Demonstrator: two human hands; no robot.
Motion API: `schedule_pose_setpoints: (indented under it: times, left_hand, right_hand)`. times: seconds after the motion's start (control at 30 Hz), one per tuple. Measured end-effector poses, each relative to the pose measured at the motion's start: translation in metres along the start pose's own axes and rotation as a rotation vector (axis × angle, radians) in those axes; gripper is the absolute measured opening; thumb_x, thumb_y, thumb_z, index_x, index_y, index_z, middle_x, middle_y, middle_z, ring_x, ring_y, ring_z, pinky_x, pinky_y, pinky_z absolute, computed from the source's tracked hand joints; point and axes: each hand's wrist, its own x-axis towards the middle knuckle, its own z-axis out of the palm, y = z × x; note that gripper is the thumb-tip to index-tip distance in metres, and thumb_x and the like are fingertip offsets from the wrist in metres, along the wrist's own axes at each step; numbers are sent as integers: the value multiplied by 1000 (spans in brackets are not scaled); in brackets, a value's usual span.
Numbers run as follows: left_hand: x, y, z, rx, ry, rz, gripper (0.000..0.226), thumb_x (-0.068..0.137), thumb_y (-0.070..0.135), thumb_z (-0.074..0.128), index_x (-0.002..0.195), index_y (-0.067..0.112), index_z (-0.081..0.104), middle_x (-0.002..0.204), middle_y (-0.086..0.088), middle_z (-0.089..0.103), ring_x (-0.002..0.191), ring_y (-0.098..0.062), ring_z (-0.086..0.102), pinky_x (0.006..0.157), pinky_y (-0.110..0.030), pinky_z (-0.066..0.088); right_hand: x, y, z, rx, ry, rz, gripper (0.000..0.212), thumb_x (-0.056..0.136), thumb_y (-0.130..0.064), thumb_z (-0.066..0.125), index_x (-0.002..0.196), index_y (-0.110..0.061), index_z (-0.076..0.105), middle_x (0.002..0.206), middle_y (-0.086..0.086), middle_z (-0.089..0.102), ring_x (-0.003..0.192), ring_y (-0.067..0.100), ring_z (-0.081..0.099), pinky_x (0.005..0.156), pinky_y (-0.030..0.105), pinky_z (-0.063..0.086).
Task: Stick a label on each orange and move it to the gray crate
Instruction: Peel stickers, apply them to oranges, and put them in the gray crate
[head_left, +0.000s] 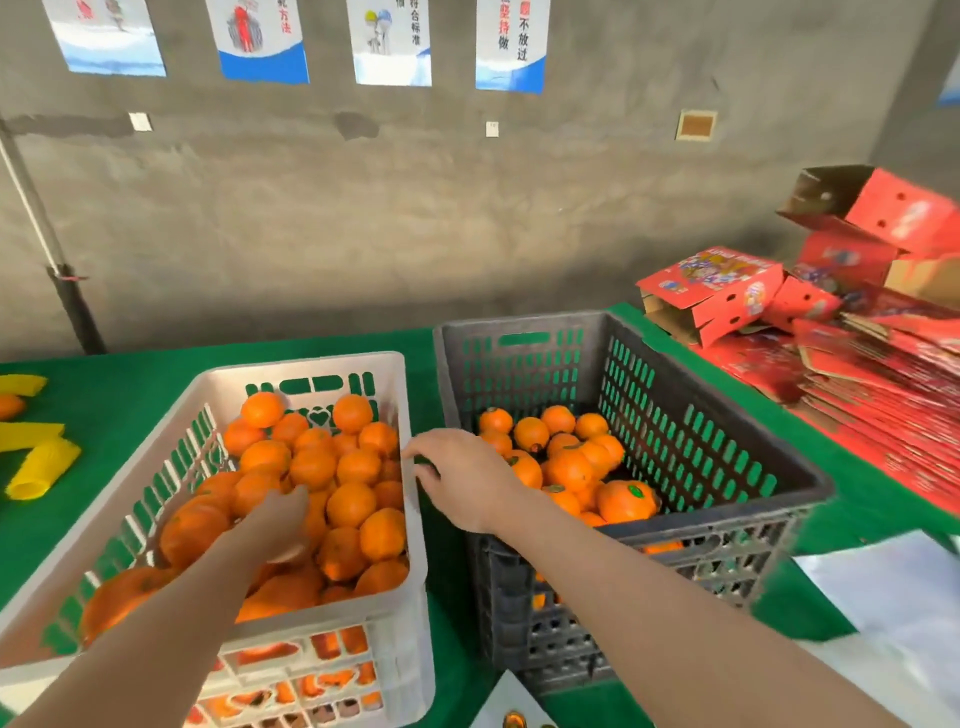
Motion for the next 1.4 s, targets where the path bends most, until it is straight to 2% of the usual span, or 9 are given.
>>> schedule_pose_setpoints:
  times: [0.1, 0.2, 0.37, 0.53, 0.73, 0.97, 1.1, 1.23, 1.4]
  left_hand:
    - [-12, 14, -19, -315, 91, -16, 34, 73, 16, 78, 90, 8, 50, 96, -12, 55, 87, -26, 56, 67, -33, 44]
    - [-45, 29, -46, -733, 222, -10, 67, 70, 16, 84, 125, 12, 46, 121, -15, 53, 108, -33, 53, 78, -38, 42]
    - [-155, 51, -64, -1065, 143, 397, 62, 52, 29, 86, 105, 48, 60, 103, 16, 66, 92, -13, 66, 73, -36, 53]
    - [-224, 70, -20, -1076, -111, 430, 73, 36, 47, 85, 106, 43, 63, 105, 7, 67, 94, -16, 66, 76, -37, 54]
    - [-226, 91, 70, -1190, -379, 7, 83, 29, 43, 79, 104, 12, 65, 98, -9, 73, 104, -32, 63, 96, -44, 46]
    - [-209, 101, 106, -1257, -601, 7, 100, 36, 51, 86, 121, 7, 59, 123, -15, 63, 115, -30, 58, 107, -45, 39]
    - [-203, 110, 113, -1398, -642, -55, 91, 42, 40, 84, 123, 13, 52, 118, -15, 65, 110, -31, 62, 92, -41, 49]
    - [-203, 115, 113, -1394, -709, -35, 99, 36, 44, 90, 123, 14, 53, 114, -15, 68, 104, -30, 66, 79, -36, 54]
    - [-202, 119, 114, -1260, -686, -44, 96, 42, 43, 82, 127, 14, 49, 121, -13, 62, 111, -29, 59, 89, -35, 51]
  right_hand:
    - [-25, -16, -10, 34, 222, -142, 19, 95, -11, 49, 105, -4, 64, 102, 12, 66, 96, 25, 58, 86, 38, 49]
    - [-81, -29, 0, 253, 328, -278, 15, 91, -11, 53, 100, -8, 64, 91, 7, 67, 86, 20, 59, 79, 24, 46]
    - [-178, 15, 57, 271, -98, 176, 16, 89, -12, 51, 92, -11, 67, 89, 1, 67, 83, 11, 58, 74, 20, 45]
    - [-203, 47, 88, 390, -209, 501, 12, 81, 2, 60, 84, -7, 68, 82, -8, 61, 84, 11, 58, 85, 25, 46]
    - [-200, 34, 85, 757, -19, 591, 52, 81, 26, 40, 55, -10, 66, 52, -2, 55, 58, 18, 49, 49, 21, 41]
    - [-215, 33, 73, 779, -22, 661, 25, 81, 15, 62, 84, -8, 73, 79, -4, 66, 76, 6, 61, 74, 14, 49]
    - [-226, 32, 67, 639, -19, 601, 13, 83, -6, 71, 89, -16, 75, 75, -15, 64, 69, -6, 56, 69, 8, 44]
    - [-237, 29, 65, 540, 8, 525, 10, 83, -10, 71, 80, -20, 71, 81, -10, 67, 71, 5, 53, 71, 14, 45]
    - [-249, 29, 70, 570, 85, 561, 23, 82, -4, 70, 72, -25, 66, 106, -11, 55, 111, 0, 46, 98, 18, 32]
